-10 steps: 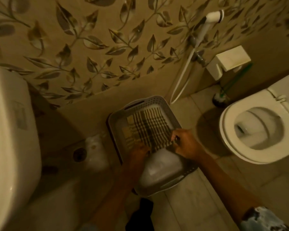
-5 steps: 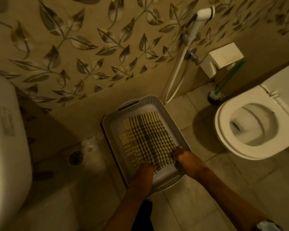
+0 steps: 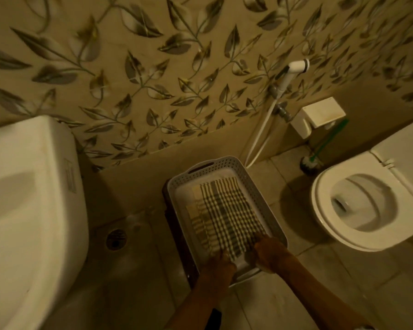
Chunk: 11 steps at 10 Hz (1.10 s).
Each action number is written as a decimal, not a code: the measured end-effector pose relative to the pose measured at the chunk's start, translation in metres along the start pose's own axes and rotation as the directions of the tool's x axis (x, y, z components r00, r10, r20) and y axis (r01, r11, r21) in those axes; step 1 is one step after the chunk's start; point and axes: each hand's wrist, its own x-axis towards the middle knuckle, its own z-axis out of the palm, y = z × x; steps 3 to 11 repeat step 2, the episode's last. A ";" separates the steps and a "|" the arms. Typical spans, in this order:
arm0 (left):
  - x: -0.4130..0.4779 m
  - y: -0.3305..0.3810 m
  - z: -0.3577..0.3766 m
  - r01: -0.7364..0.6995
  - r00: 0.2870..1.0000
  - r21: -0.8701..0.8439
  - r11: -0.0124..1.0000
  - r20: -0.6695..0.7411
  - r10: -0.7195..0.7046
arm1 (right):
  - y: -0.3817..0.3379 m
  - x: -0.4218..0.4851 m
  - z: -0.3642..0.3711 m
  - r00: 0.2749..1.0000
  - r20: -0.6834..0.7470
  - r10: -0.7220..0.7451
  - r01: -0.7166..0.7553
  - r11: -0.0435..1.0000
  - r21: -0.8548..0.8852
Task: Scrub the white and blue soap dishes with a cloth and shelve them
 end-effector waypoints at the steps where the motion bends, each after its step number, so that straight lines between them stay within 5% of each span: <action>1: -0.008 -0.002 -0.008 -0.086 0.996 0.094 0.992 -0.009 0.087 | -0.010 -0.007 -0.008 0.996 0.063 0.061 -0.062 0.998 0.021; 11: -0.046 -0.006 -0.016 -0.101 0.994 0.065 0.993 -0.042 0.104 | -0.030 -0.024 -0.010 0.994 0.064 0.084 -0.085 0.996 0.021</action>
